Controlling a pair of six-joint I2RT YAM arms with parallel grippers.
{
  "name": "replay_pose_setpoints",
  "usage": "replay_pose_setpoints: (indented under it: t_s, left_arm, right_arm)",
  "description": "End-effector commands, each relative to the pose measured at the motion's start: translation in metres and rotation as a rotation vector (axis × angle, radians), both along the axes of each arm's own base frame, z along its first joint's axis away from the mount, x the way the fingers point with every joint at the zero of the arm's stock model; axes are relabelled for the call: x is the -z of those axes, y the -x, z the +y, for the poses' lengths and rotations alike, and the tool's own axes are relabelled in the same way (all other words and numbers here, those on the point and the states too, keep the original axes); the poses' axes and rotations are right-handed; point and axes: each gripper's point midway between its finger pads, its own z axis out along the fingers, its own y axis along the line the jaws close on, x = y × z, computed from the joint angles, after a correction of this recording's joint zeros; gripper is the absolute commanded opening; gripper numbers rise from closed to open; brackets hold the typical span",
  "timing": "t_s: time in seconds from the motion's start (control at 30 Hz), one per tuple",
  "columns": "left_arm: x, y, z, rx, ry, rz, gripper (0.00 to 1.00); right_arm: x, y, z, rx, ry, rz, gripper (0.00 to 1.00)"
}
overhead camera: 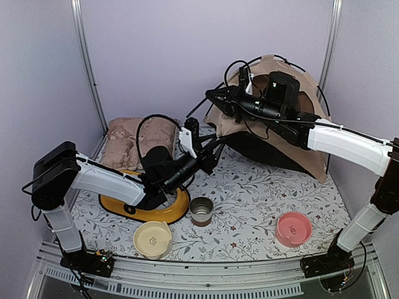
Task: Set up the pet tent
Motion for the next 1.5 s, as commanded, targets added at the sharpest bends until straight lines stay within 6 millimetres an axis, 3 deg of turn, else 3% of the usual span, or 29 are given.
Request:
replay_pose_setpoints:
  t_s: [0.0, 0.47, 0.67, 0.8, 0.97, 1.03, 1.17, 1.47]
  left_arm:
    - [-0.031, -0.001, 0.009, -0.012, 0.065, -0.043, 0.36]
    - [-0.042, -0.002, 0.012, -0.019, 0.072, -0.063, 0.28]
    - [-0.028, -0.002, 0.011, -0.02, 0.029, -0.047, 0.01]
    - [-0.011, 0.001, 0.023, -0.04, 0.009, -0.028, 0.0]
    - [0.009, 0.01, 0.039, -0.05, -0.031, -0.005, 0.0]
    - [0.019, 0.014, 0.045, -0.053, -0.05, 0.007, 0.0]
    - [0.034, 0.019, 0.053, -0.058, -0.08, 0.027, 0.0]
    - [0.04, 0.024, 0.058, -0.069, -0.113, 0.024, 0.0]
  right_arm:
    - [-0.009, 0.001, 0.001, 0.012, -0.021, -0.041, 0.0]
    - [-0.002, -0.001, 0.002, 0.017, -0.009, -0.034, 0.0]
    - [-0.005, -0.002, -0.004, 0.035, -0.003, -0.048, 0.0]
    - [0.005, -0.012, -0.026, 0.095, 0.034, -0.054, 0.0]
    - [0.034, -0.028, -0.065, 0.207, 0.109, -0.044, 0.0]
    - [0.035, -0.031, -0.074, 0.23, 0.118, -0.054, 0.0]
    - [0.05, -0.033, -0.076, 0.23, 0.161, -0.061, 0.0]
    - [0.063, -0.038, -0.077, 0.25, 0.192, -0.053, 0.0]
